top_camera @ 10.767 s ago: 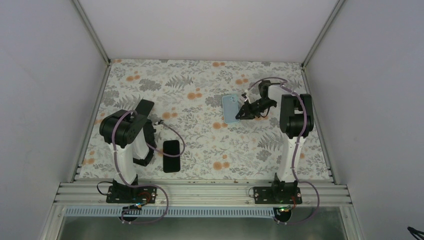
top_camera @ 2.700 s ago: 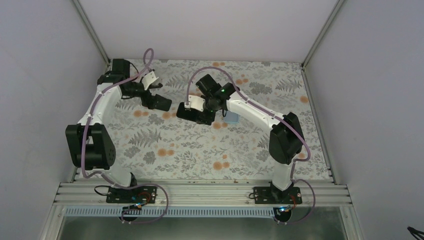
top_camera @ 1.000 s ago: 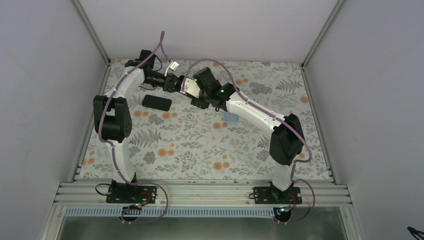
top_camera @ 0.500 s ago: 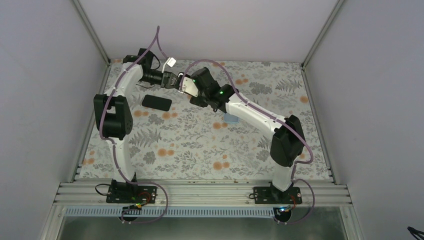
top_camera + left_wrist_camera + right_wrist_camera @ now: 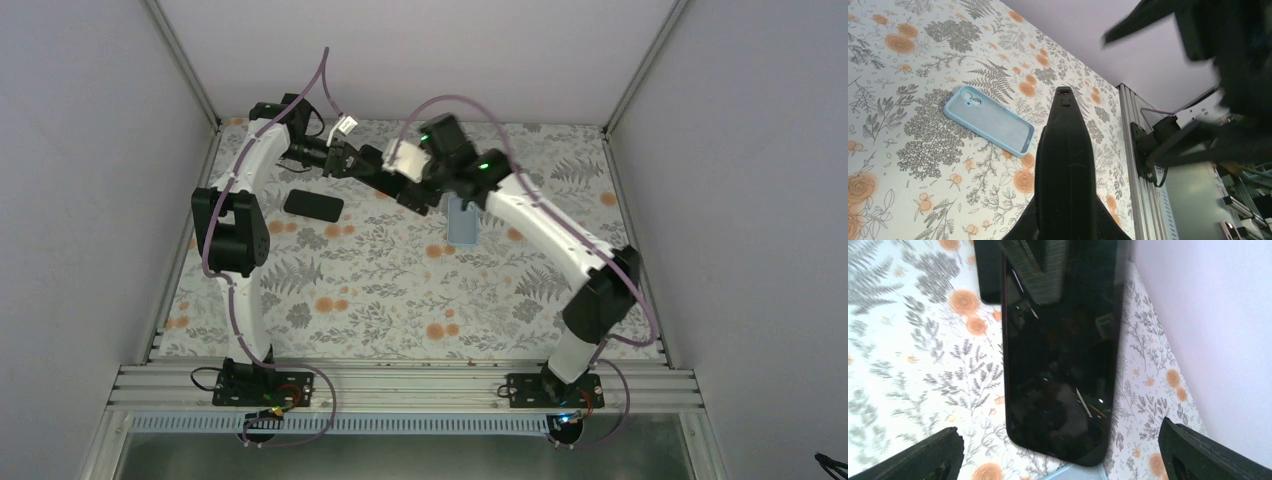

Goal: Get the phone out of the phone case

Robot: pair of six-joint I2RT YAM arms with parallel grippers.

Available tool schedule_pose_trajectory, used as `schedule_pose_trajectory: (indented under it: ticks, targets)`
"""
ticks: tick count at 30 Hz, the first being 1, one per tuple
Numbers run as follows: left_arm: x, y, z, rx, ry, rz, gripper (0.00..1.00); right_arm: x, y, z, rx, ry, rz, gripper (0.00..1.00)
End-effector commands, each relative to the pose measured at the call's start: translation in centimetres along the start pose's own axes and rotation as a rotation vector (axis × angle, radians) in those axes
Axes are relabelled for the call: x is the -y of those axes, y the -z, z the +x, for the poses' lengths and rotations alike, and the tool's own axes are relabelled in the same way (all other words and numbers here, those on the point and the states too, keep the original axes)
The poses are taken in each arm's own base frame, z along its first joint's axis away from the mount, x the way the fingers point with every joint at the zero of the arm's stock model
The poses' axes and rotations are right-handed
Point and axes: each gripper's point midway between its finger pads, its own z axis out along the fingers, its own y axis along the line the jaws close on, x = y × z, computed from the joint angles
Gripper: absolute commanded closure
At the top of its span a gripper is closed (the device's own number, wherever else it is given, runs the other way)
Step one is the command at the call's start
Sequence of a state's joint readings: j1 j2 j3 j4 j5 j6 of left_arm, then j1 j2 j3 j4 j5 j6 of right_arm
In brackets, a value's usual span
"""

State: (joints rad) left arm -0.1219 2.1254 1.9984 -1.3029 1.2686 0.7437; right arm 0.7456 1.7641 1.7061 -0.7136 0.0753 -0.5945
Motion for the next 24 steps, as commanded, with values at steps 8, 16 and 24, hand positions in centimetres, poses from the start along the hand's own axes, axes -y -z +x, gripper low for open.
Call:
schedule_pose_trajectory:
  ticks: [8, 16, 24]
  targets:
    - [2.9, 0.7, -1.1, 0.025, -0.114, 0.024, 0.98, 4.0, 10.0, 3.6, 0.299, -0.321, -0.378, 0.18]
    - [4.2, 0.2, -0.9, 0.011, -0.143, 0.033, 0.98, 1.8, 5.8, 4.3, 0.356, -0.394, -0.623, 0.44]
    - [4.8, -0.9, -0.6, -0.014, -0.151, 0.047, 0.98, 1.8, 3.9, 4.2, 0.401, -0.395, -0.704, 0.58]
